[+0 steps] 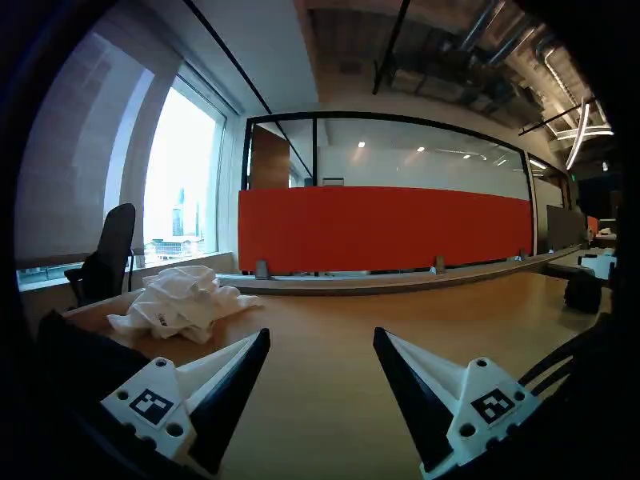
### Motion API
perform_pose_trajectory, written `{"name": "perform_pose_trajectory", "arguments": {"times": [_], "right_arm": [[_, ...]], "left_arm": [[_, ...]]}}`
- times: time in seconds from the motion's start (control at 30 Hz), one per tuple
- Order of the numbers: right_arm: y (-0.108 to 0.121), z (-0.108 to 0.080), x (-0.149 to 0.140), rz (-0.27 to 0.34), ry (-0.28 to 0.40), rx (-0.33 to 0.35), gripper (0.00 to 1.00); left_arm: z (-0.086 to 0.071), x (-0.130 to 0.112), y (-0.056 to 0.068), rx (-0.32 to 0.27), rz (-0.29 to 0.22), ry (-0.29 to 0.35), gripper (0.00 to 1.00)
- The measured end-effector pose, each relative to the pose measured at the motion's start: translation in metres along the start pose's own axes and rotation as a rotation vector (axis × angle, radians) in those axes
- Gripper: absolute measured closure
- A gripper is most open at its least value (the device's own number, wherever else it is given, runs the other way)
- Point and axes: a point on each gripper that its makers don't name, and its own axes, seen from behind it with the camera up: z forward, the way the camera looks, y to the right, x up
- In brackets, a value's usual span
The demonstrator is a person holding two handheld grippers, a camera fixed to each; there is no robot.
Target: Fold towel
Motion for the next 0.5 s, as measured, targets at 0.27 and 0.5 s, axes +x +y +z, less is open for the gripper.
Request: {"name": "perform_pose_trajectory", "arguments": {"times": [0.27,0.5], "right_arm": [[-0.003,0.004,-0.012,0.004,-0.012,0.006,0.0],[-0.007,0.004,-0.015,-0.009,-0.01,0.016,0.0]], "left_arm": [[0.0,0.0,0.0,0.0,0.0,0.0,0.04],[0.0,0.0,0.001,0.0,0.0,0.0,0.04]]}}
